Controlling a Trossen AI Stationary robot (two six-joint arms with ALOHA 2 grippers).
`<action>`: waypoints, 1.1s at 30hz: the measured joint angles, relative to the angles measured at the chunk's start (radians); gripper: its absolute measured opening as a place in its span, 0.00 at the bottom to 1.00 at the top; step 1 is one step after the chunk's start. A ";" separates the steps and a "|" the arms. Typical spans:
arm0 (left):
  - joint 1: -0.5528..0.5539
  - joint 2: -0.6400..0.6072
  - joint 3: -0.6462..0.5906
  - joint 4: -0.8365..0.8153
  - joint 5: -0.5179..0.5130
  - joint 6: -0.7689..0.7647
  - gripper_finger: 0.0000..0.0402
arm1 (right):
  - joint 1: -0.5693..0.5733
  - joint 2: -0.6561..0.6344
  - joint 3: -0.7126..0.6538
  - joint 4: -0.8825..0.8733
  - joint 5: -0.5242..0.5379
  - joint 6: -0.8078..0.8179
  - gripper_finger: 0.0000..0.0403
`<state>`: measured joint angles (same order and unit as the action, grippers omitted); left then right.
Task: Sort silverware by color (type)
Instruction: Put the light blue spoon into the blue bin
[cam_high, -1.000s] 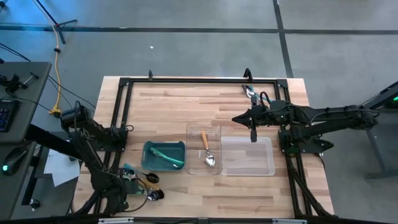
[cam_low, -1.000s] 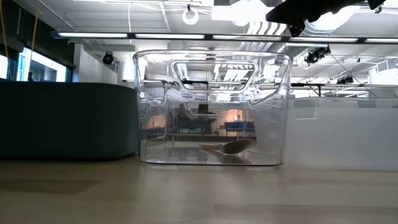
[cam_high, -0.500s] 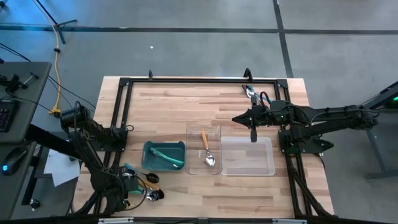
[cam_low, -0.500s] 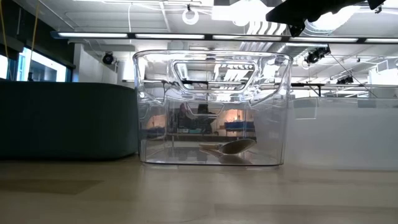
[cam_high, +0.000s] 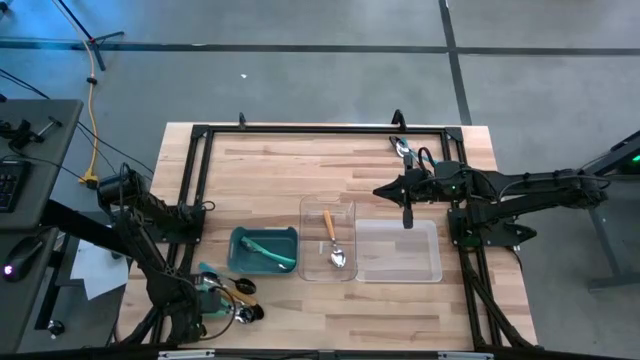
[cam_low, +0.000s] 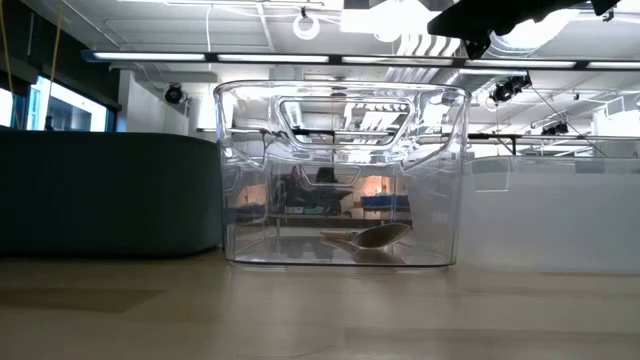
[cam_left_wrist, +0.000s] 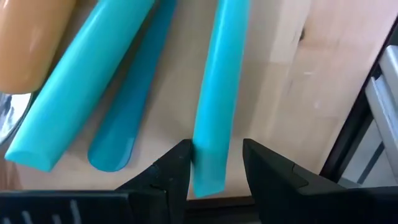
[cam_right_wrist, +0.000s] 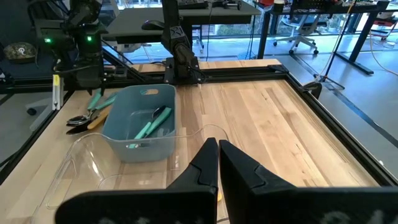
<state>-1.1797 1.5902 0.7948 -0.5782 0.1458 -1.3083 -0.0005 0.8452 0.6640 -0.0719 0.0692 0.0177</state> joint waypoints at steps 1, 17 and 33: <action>0.000 0.000 0.000 0.001 -0.001 0.000 0.34 | 0.000 0.000 0.000 0.000 0.000 0.000 0.00; 0.041 0.002 -0.002 -0.002 -0.068 0.000 0.34 | 0.000 0.000 0.000 0.000 0.000 0.000 0.00; 0.042 0.013 -0.006 -0.007 -0.066 0.003 0.22 | 0.000 0.000 0.000 -0.003 0.000 0.000 0.00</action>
<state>-1.1378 1.6035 0.7883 -0.5853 0.0801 -1.3053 -0.0006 0.8452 0.6640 -0.0753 0.0696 0.0177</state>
